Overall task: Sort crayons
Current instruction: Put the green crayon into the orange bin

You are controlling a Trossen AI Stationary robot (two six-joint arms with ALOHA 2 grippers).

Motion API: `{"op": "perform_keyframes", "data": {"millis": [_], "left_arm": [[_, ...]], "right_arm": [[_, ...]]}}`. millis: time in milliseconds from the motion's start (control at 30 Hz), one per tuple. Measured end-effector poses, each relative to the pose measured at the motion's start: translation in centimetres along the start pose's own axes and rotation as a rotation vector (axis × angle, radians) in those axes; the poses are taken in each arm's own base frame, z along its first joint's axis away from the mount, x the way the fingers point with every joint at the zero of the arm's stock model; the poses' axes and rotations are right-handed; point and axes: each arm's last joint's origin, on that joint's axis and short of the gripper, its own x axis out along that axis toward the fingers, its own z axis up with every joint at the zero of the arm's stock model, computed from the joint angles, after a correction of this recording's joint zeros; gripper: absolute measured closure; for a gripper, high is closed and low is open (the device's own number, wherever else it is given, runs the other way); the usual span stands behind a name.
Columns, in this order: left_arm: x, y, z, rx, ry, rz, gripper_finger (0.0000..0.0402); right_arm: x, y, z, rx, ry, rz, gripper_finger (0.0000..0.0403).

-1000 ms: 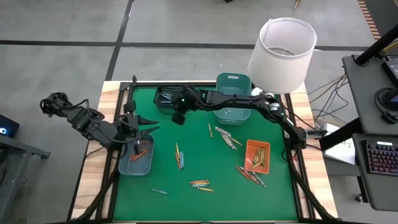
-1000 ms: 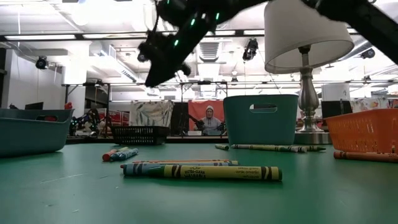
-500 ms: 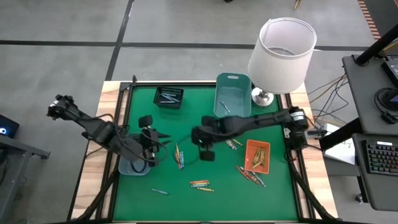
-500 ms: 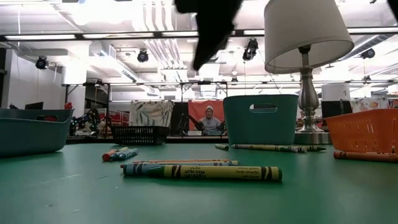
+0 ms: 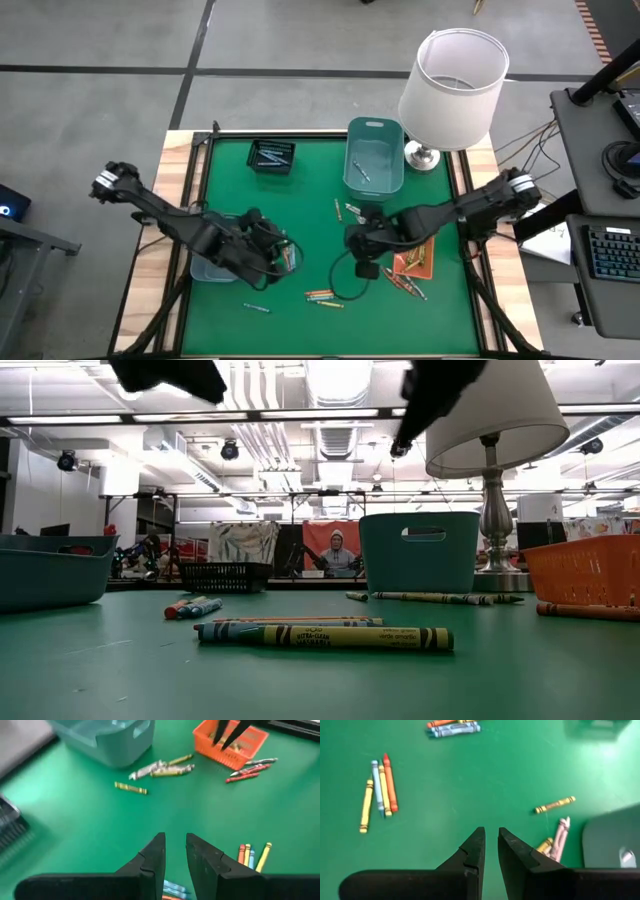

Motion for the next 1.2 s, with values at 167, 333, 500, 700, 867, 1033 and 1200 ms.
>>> {"op": "perform_keyframes", "data": {"millis": [167,333,500,700,867,1033,1200], "left_arm": [[2.7,-0.9,-1.0,-0.086,0.091,0.049,0.0342],[5.6,-0.6,-1.6,-0.159,0.158,0.130,0.0342],[8.6,1.2,-1.1,-0.227,0.226,0.212,0.0342],[11.3,3.5,-0.8,-0.318,0.289,0.322,0.0342],[12.2,3.8,-1.6,-0.347,0.360,0.366,0.0342],[13.2,3.7,-2.8,-0.373,0.419,0.410,0.0342],[14.1,3.6,-3.7,-0.376,0.468,0.437,0.0342]], "right_arm": [[-1.0,0.4,-2.2,0.026,-0.036,-0.030,0.0360],[-1.6,0.4,-3.5,0.044,-0.111,-0.067,0.0360],[-1.7,0.3,-3.8,0.041,-0.165,-0.087,0.0360],[-1.6,0.3,-3.8,0.038,-0.165,-0.091,0.0360],[-1.6,0.3,-3.8,0.031,-0.164,-0.092,0.0360],[-1.2,0.3,-4.1,0.020,-0.159,-0.099,0.0360],[-0.8,0.3,-4.5,0.014,-0.146,-0.104,0.0360]]}}
